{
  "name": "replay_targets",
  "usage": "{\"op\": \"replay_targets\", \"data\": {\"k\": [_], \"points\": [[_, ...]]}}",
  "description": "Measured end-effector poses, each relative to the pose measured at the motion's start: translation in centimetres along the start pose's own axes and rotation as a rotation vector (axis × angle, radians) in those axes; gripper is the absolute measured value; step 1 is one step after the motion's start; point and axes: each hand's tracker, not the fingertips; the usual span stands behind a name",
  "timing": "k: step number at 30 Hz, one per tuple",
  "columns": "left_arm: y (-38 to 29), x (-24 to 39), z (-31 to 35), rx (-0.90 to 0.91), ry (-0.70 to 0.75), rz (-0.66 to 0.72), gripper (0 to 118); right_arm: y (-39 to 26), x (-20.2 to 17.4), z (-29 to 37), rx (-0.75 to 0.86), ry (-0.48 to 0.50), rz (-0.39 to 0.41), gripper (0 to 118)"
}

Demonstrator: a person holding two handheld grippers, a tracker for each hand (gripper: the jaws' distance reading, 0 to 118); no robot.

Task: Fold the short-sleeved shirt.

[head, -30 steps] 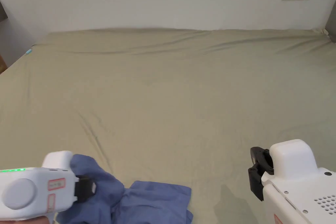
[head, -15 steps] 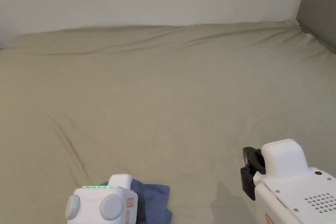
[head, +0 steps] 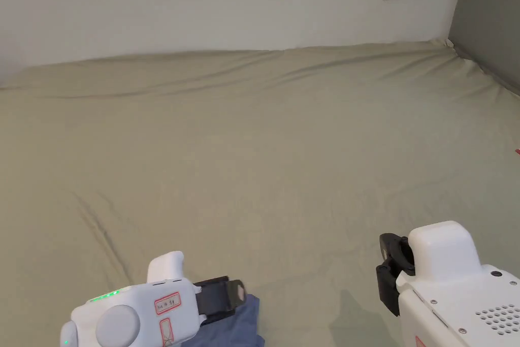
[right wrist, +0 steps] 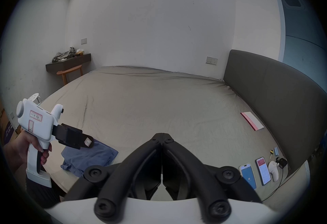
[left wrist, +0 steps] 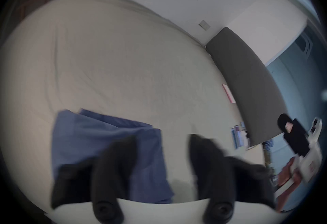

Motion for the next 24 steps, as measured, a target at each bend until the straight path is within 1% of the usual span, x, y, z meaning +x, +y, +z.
{"op": "replay_targets", "data": {"k": [1,2,3,6,8,13,15,17,19,21,22,24], "points": [[-0.2,-0.1,0.3,0.018,0.054,-0.057,24,0.0,-0.1,0.1,0.001,0.0,0.0,3],[-0.8,-0.2,0.5,0.049,0.096,-0.096,7,0.0,-0.2,0.2,0.003,0.0,0.001,3],[-1.3,-0.3,0.6,0.077,0.117,-0.123,0,0.1,-0.3,0.4,0.005,0.001,0.002,3],[-3.0,-0.2,-0.1,0.062,0.146,-0.203,0,0.0,-0.6,0.6,0.005,-0.002,0.018,3],[-4.6,0.4,-1.7,0.051,0.171,-0.281,0,-0.1,-0.8,0.7,0.005,-0.002,0.029,3],[-8.7,2.2,-6.0,-0.003,0.261,-0.469,0,-0.3,-0.8,0.9,-0.001,-0.002,0.028,3],[-10.2,2.9,-7.1,-0.025,0.276,-0.544,0,-0.5,-0.6,1.1,-0.005,-0.007,0.028,3],[-11.6,4.1,-7.6,0.005,0.311,-0.622,0,-0.7,-0.3,1.2,-0.01,-0.014,0.03,3],[-12.1,5.2,-7.6,-0.004,0.298,-0.676,0,-0.9,-0.1,1.0,-0.018,-0.021,0.03,3],[-12.7,5.9,-7.7,-0.019,0.253,-0.681,0,-1.0,0.0,0.7,-0.025,-0.022,0.026,3],[-13.0,6.0,-7.7,-0.042,0.207,-0.693,0,-1.0,0.0,0.6,-0.027,-0.022,0.023,3],[-13.7,6.4,-7.6,-0.113,0.068,-0.684,0,-1.0,-0.1,0.4,-0.028,-0.017,0.02,3]]}}
